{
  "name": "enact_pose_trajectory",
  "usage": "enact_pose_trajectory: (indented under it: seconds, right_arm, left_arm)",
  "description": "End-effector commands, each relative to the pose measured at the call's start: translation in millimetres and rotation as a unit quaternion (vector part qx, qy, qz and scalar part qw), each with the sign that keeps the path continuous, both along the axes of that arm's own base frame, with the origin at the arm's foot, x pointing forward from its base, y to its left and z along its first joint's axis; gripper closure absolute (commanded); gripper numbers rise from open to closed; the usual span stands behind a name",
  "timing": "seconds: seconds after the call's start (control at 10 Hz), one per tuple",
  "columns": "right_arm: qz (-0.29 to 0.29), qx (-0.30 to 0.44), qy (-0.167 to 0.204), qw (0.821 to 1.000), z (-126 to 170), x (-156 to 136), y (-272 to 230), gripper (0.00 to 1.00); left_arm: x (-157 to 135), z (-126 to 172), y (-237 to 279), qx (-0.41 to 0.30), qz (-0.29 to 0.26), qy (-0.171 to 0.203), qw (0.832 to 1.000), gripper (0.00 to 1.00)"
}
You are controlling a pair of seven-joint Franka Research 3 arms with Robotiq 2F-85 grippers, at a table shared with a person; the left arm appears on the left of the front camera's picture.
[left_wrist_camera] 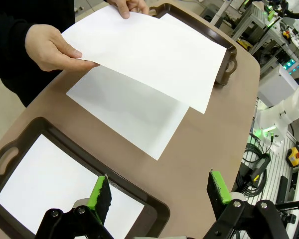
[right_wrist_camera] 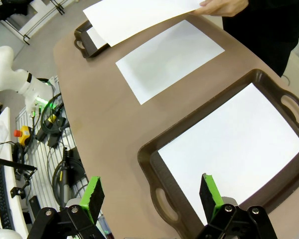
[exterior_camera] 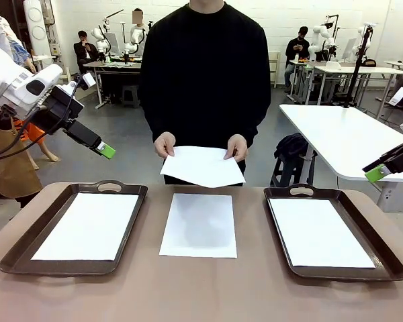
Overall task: Sort the A4 documents.
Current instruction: Receive the A4 Paper.
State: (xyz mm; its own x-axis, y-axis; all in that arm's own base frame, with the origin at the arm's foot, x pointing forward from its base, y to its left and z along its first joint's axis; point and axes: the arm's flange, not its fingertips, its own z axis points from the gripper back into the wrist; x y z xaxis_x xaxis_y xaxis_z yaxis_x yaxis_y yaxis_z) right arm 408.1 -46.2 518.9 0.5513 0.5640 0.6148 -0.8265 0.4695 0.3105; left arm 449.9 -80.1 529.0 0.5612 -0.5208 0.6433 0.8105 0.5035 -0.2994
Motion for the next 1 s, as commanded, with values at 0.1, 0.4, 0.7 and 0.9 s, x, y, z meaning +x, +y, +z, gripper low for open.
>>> enact_pose_trajectory:
  seconds: [0.1, 0.4, 0.7, 0.9]
  right_arm:
    - [0.003, -0.001, 0.000, 1.000, -0.3, -0.9, -0.3, 0.00]
    - [0.003, -0.001, 0.000, 1.000, -0.3, -0.9, -0.3, 0.00]
    - [0.003, -0.001, 0.000, 1.000, -0.3, -0.9, -0.3, 0.00]
    - [0.003, -0.001, 0.000, 1.000, -0.3, -0.9, -0.3, 0.00]
  left_arm:
    - [-0.4, -0.1, 0.6, -0.001, -0.001, 0.001, 1.000, 0.00]
    - [-0.4, -0.1, 0.6, -0.001, -0.001, 0.001, 1.000, 0.00]
    - [-0.4, -0.1, 0.6, -0.001, -0.001, 0.001, 1.000, 0.00]
    - [-0.4, -0.1, 0.6, -0.001, -0.001, 0.001, 1.000, 0.00]
